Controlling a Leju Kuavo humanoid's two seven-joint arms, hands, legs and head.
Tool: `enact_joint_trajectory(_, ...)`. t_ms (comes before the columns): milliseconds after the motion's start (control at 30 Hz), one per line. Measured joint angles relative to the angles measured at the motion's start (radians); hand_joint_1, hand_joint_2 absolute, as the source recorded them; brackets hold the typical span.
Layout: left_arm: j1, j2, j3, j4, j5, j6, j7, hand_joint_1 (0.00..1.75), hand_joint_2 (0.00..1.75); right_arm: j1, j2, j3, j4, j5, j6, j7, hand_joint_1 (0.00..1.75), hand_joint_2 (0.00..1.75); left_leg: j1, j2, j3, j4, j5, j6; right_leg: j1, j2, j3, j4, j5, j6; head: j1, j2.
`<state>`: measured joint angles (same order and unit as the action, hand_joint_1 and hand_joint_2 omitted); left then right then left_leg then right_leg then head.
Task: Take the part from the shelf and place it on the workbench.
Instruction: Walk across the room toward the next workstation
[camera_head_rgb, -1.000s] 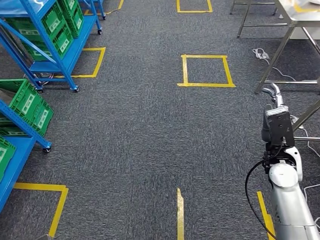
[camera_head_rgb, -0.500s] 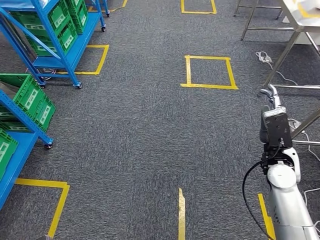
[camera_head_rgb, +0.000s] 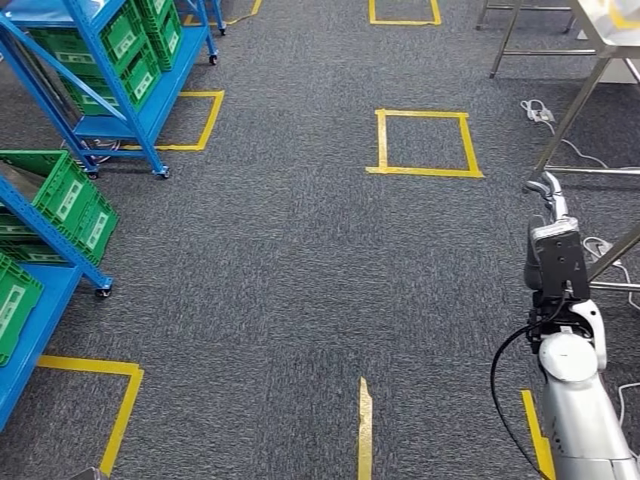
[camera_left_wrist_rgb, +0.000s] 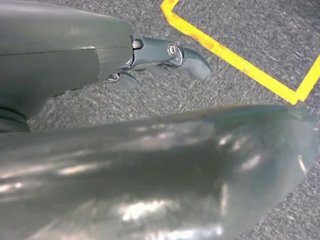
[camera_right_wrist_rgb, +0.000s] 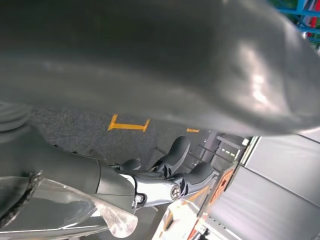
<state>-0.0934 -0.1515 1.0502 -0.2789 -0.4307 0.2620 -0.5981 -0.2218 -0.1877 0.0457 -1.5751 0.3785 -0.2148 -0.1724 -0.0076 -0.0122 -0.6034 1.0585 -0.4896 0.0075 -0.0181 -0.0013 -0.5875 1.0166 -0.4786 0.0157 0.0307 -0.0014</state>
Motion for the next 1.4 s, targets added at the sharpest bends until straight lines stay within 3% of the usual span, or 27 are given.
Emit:
enact_joint_trajectory(100,0.0,-0.002,0.0,0.0,0.0,-0.002,0.0,0.0,0.0,-0.002,0.0,0.0,-0.002,0.001,0.0,-0.001,0.0,0.0,0.005,0.003,-0.081,0.177,-0.086,-0.013,0.001,-0.004,0.004,-0.001,-0.003,-0.012,-0.003,0.0)
enact_joint_trajectory(133,0.001,-0.002,0.0,0.0,-0.001,-0.002,0.0,0.0,0.0,-0.002,0.0,0.0,-0.002,0.001,0.0,-0.001,0.0,0.0,0.006,0.003,-0.107,0.23,-0.101,-0.014,0.002,-0.004,0.005,-0.001,-0.004,-0.013,-0.003,0.0)
enact_joint_trajectory(167,0.001,-0.002,0.0,0.0,-0.001,-0.003,0.0,0.0,0.0,-0.002,0.0,0.0,-0.002,0.002,0.0,-0.001,0.0,0.0,0.006,0.003,-0.119,0.251,-0.098,-0.013,0.003,-0.004,0.006,-0.001,-0.005,-0.014,-0.003,0.0)
enact_joint_trajectory(200,0.002,-0.002,0.0,0.0,-0.001,-0.003,0.0,0.0,0.0,-0.002,0.0,0.0,-0.002,0.002,0.0,-0.001,0.0,0.0,0.006,0.003,-0.114,0.235,-0.075,-0.011,0.004,-0.004,0.009,-0.001,-0.006,-0.014,-0.003,0.0)
enact_joint_trajectory(267,0.002,-0.002,0.0,0.0,-0.001,-0.003,0.0,0.0,0.0,-0.002,0.0,0.0,-0.002,0.002,0.0,-0.001,0.0,0.0,0.004,0.004,-0.06,0.111,0.0,-0.002,0.004,-0.003,0.016,-0.001,-0.011,-0.012,-0.003,0.0)
enact_joint_trajectory(333,0.0,-0.001,0.0,0.0,-0.002,-0.003,-0.001,0.0,0.0,-0.002,0.0,0.0,-0.002,0.002,0.0,-0.001,0.0,0.0,-0.001,0.007,-0.011,0.002,0.038,0.009,0.007,-0.003,0.017,0.0,-0.015,-0.006,-0.003,0.0)
enact_joint_trajectory(433,0.0,-0.001,0.0,0.0,-0.003,-0.003,-0.001,0.0,0.0,-0.001,0.0,0.0,-0.003,0.002,0.001,-0.001,0.0,0.0,-0.006,0.008,0.002,-0.033,0.032,0.019,0.007,-0.005,0.013,-0.003,-0.016,0.01,-0.002,0.0)
enact_joint_trajectory(500,0.001,-0.001,0.0,0.0,-0.003,-0.003,-0.001,0.0,0.0,-0.002,0.0,-0.001,-0.004,0.002,0.001,-0.001,0.0,0.0,-0.002,0.007,0.011,-0.046,0.036,0.029,0.005,-0.004,0.003,0.017,-0.031,0.02,-0.001,0.0)
enact_joint_trajectory(567,-0.001,0.0,0.0,0.0,-0.003,-0.003,-0.002,0.0,0.0,-0.003,0.0,-0.004,-0.004,0.002,0.001,-0.002,0.0,0.0,0.001,0.007,0.019,-0.054,0.037,0.037,0.005,-0.001,-0.046,0.111,-0.075,0.027,0.001,0.0)
enact_joint_trajectory(633,-0.002,0.0,0.0,0.0,-0.003,-0.003,-0.002,0.0,0.0,-0.001,0.0,-0.005,-0.004,0.002,0.001,-0.002,0.0,0.0,0.0,0.007,0.021,-0.053,0.034,0.041,0.004,0.0,-0.119,0.238,-0.118,0.033,0.002,0.0)
enact_joint_trajectory(667,-0.001,-0.001,0.0,0.0,-0.003,-0.003,-0.002,0.0,0.0,0.001,0.0,-0.005,-0.004,0.002,0.001,-0.002,0.0,0.0,0.0,0.007,0.022,-0.053,0.032,0.042,0.004,0.0,-0.143,0.27,-0.119,0.035,0.001,0.0)
enact_joint_trajectory(700,-0.001,-0.002,0.0,0.0,-0.003,-0.003,-0.002,0.0,0.0,0.002,0.0,-0.005,-0.004,0.002,0.001,-0.002,0.0,0.0,0.0,0.006,0.024,-0.052,0.029,0.041,0.003,-0.001,-0.147,0.264,-0.1,0.037,0.002,0.0)
enact_joint_trajectory(767,-0.001,-0.002,0.0,0.0,-0.003,-0.003,-0.002,0.0,0.0,0.001,0.0,-0.005,-0.004,0.002,0.001,-0.002,0.0,0.0,0.002,0.005,0.031,-0.048,0.021,0.035,0.0,-0.001,-0.099,0.148,-0.026,0.039,0.002,0.0)
enact_joint_trajectory(833,-0.002,-0.002,0.0,0.0,-0.003,-0.003,-0.002,0.0,0.0,-0.001,0.0,-0.005,-0.003,0.003,0.001,-0.002,0.0,0.0,0.0,0.002,0.032,-0.039,0.011,0.024,-0.001,0.001,-0.038,0.035,0.014,0.035,0.002,0.0)
enact_joint_trajectory(867,-0.003,-0.001,0.0,0.0,-0.003,-0.003,-0.002,0.0,0.0,-0.001,0.0,-0.006,-0.003,0.003,0.001,-0.003,0.0,0.0,-0.002,0.001,0.031,-0.036,0.008,0.02,0.0,0.002,-0.024,0.011,0.014,0.03,0.002,0.0)
enact_joint_trajectory(1000,-0.003,-0.001,0.0,0.0,-0.004,-0.004,-0.001,0.0,0.0,0.0,0.0,-0.006,-0.004,0.004,0.002,-0.003,0.0,0.0,0.0,0.002,0.026,-0.016,-0.01,0.005,0.001,0.003,-0.015,0.005,0.006,0.002,0.0,0.0)
enact_joint_trajectory(1067,-0.003,-0.002,0.0,0.0,-0.005,-0.006,-0.001,0.0,0.0,-0.002,0.0,-0.005,-0.006,0.005,0.002,-0.004,0.0,0.0,0.003,0.004,-0.015,0.074,-0.057,-0.005,0.0,0.0,-0.007,0.003,0.001,-0.01,-0.001,0.0)
enact_joint_trajectory(1133,-0.002,-0.004,0.0,0.0,-0.007,-0.006,-0.001,0.0,0.0,-0.002,0.0,-0.005,-0.006,0.005,0.002,-0.004,0.0,0.0,0.005,0.005,-0.084,0.207,-0.108,-0.01,0.001,-0.002,-0.001,0.003,-0.005,-0.016,-0.002,0.0)
enact_joint_trajectory(1167,-0.001,-0.004,0.0,0.0,-0.007,-0.006,-0.001,0.0,0.0,-0.002,0.0,-0.005,-0.006,0.005,0.002,-0.004,0.0,0.0,0.006,0.005,-0.109,0.248,-0.113,-0.011,0.002,-0.002,0.002,0.004,-0.008,-0.017,-0.002,0.0)
enact_joint_trajectory(1200,0.0,-0.004,0.0,0.0,-0.007,-0.006,-0.001,0.0,0.0,-0.001,0.0,-0.005,-0.006,0.006,0.002,-0.004,0.0,0.0,0.006,0.005,-0.118,0.255,-0.099,-0.01,0.002,-0.001,0.007,0.004,-0.011,-0.017,-0.002,0.0)
enact_joint_trajectory(1233,0.001,-0.004,0.0,0.0,-0.007,-0.006,-0.001,0.0,0.0,-0.001,0.0,-0.005,-0.006,0.006,0.002,-0.004,0.0,0.0,0.006,0.005,-0.109,0.223,-0.065,-0.007,0.002,-0.001,0.013,0.004,-0.015,-0.015,-0.002,0.0)
enact_joint_trajectory(1300,0.001,-0.004,0.0,0.0,-0.008,-0.006,-0.001,0.0,0.0,-0.001,0.0,-0.005,-0.006,0.006,0.002,-0.004,0.0,0.0,0.004,0.005,-0.058,0.098,0.014,0.001,0.003,0.0,0.027,0.003,-0.024,-0.011,-0.002,0.0)
enact_joint_trajectory(1333,0.001,-0.004,0.0,0.0,-0.008,-0.006,-0.001,0.0,0.0,-0.002,0.0,-0.005,-0.006,0.006,0.002,-0.004,0.0,0.0,0.003,0.006,-0.032,0.04,0.035,0.005,0.004,0.001,0.031,0.004,-0.029,-0.007,-0.002,0.0)
enact_joint_trajectory(1400,-0.001,-0.003,0.0,0.0,-0.009,-0.005,0.0,0.0,0.0,-0.001,0.0,-0.005,-0.006,0.007,0.002,-0.004,0.0,0.0,-0.002,0.007,-0.01,-0.01,0.035,0.011,0.006,0.0,0.031,0.003,-0.033,0.003,-0.001,0.0)
